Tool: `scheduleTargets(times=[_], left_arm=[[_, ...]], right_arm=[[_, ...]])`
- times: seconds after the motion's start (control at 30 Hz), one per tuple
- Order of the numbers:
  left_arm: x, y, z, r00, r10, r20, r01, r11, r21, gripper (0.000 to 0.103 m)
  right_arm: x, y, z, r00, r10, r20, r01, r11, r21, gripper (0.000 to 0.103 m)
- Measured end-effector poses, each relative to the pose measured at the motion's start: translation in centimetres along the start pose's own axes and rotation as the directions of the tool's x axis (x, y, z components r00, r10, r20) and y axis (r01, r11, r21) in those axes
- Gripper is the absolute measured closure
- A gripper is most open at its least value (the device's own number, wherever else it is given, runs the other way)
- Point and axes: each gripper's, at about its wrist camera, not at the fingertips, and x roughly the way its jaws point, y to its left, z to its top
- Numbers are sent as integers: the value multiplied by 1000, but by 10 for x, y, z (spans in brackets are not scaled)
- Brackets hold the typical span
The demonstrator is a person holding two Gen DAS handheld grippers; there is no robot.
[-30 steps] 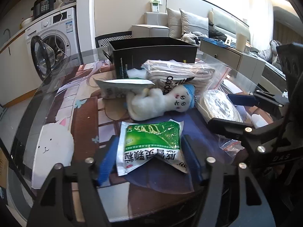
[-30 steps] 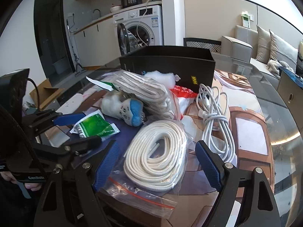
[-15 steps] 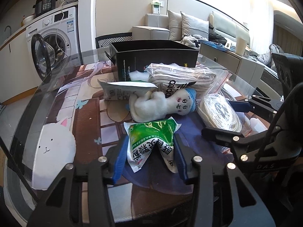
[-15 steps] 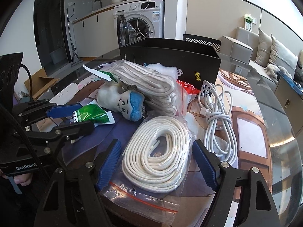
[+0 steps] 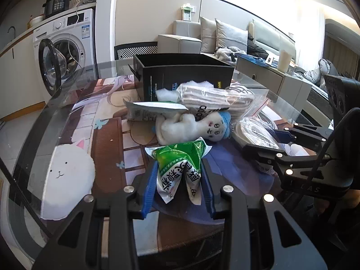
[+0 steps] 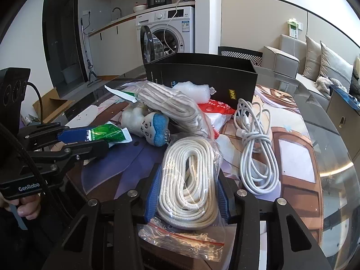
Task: Organize soft objects
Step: 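Grasp the green sachet with the left tool while the right tool grasps the bagged white rope, then lift and carry the sachet and rope bag over the black box with both tools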
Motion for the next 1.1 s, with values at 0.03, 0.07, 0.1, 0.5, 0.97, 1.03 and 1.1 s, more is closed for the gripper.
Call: scheduleTargets(times=[0.03, 0.07, 0.1, 0.5, 0.97, 1.03, 1.1], left_arm=[[-2, 0, 0, 1000, -3, 4, 3, 1000, -1, 68], [-4, 0, 0, 1000, -5, 9, 5, 1000, -2, 68], [-5, 0, 1, 1000, -10, 13, 10, 1000, -4, 68], [-28, 2, 20, 996, -15, 93, 16, 1000, -10, 68], [-39, 11, 62, 982, -1, 190, 6, 1000, -28, 68], [-36, 14, 69, 980, 2, 198, 5, 999, -36, 68], [-32, 17, 76, 980, 1, 200, 10, 999, -50, 68]], right_arm=[[-2, -1, -1, 1000, 3, 7, -3, 1000, 2, 59], [-5, -1, -1, 1000, 2, 14, -2, 1000, 4, 59], [-9, -3, -3, 1000, 3, 22, -3, 1000, 6, 59], [-58, -17, 5, 986, -27, 164, 22, 999, 38, 59], [-79, -34, 54, 971, -20, 236, 12, 999, 38, 59], [-79, -35, 61, 970, -15, 241, 6, 999, 37, 59], [-78, -36, 68, 969, -13, 248, 4, 999, 39, 59]])
